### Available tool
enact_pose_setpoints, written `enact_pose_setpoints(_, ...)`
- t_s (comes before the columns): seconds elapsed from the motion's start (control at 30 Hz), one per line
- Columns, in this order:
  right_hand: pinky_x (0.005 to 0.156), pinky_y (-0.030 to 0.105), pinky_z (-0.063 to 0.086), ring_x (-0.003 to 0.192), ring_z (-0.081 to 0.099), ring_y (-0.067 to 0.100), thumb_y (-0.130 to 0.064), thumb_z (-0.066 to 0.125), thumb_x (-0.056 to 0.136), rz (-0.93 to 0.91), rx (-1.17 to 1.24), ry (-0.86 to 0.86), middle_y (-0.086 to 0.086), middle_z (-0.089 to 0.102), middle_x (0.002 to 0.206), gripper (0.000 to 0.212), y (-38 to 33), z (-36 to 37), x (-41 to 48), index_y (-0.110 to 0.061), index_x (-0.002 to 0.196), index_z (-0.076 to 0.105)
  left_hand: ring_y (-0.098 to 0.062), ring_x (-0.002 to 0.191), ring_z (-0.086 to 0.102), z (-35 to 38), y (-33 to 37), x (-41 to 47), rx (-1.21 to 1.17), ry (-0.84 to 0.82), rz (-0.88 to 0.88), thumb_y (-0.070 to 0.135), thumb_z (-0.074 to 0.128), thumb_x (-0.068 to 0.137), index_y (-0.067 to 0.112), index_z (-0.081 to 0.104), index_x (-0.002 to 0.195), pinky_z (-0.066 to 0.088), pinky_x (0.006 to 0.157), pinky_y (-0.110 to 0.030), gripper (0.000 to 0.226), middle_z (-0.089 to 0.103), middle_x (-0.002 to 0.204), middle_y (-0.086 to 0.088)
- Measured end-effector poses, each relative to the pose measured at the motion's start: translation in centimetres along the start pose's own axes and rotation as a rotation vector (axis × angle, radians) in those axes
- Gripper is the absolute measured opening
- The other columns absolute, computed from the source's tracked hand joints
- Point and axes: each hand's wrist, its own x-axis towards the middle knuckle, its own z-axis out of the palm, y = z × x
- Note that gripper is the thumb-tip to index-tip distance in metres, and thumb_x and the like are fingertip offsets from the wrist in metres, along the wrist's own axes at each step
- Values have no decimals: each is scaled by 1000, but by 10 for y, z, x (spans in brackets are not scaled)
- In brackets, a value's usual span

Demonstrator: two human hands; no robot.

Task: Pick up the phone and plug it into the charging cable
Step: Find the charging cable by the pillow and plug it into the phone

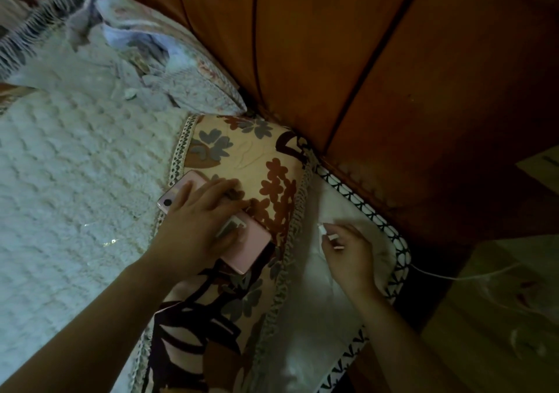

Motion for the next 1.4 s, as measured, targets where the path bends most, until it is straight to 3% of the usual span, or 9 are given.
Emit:
enact_pose_setpoints(0.13,59,7,45,76,59,1,-2,63,82,-90,70,-63,-8,61,89,27,-35,-25,-26,-17,104,67,-23,139,23,-5,-2,-10,7,-20,-11,43,49,85,37,43,132,8,110,-54,47,31,150,-3)
enact_pose_setpoints(0.33,60,9,45,80,58,1,-7,62,83,-193,90,-153,-10,62,94,26,-75,-36,-54,-19,105,67,-21,137,27,-10,2,-31,42,-6,-124,48,46,85,42,35,135,21,110,-52,52,33,149,1)
enact_pose_setpoints(0.6,69,11,47,85,57,-1,-12,61,86,-196,60,-252,-8,62,100,24,-85,-10,-55,-20,108,66,-22,139,20,-7,1,-48,75,-3,-135,65,59,66,33,32,138,16,112,-49,83,32,149,0)
enact_pose_setpoints(0.87,69,6,44,83,56,-3,-9,62,84,-154,52,-291,-9,59,99,26,-83,13,-47,-17,108,66,-20,138,21,3,1,-42,77,39,-116,58,66,63,34,34,136,13,112,-48,83,35,147,4)
enact_pose_setpoints(1.03,66,5,43,82,57,-1,-10,66,82,-131,56,-301,-8,61,98,24,-83,13,-41,-18,104,68,-22,135,24,4,1,-37,116,14,-119,66,65,57,41,29,138,14,112,-51,92,36,144,4)
enact_pose_setpoints(1.2,67,5,43,82,56,-5,-10,65,82,-134,41,-308,-10,60,98,25,-81,7,-36,-19,105,67,-25,133,21,7,5,-28,105,-4,-128,63,67,57,43,36,133,9,113,-51,85,34,143,1)
enact_pose_setpoints(1.4,70,6,44,89,58,0,-12,64,83,-124,11,-309,-9,62,102,25,-87,-11,-34,-21,106,66,-28,130,31,-5,9,-28,63,-8,-115,66,66,56,39,38,133,15,112,-53,86,39,139,-3)
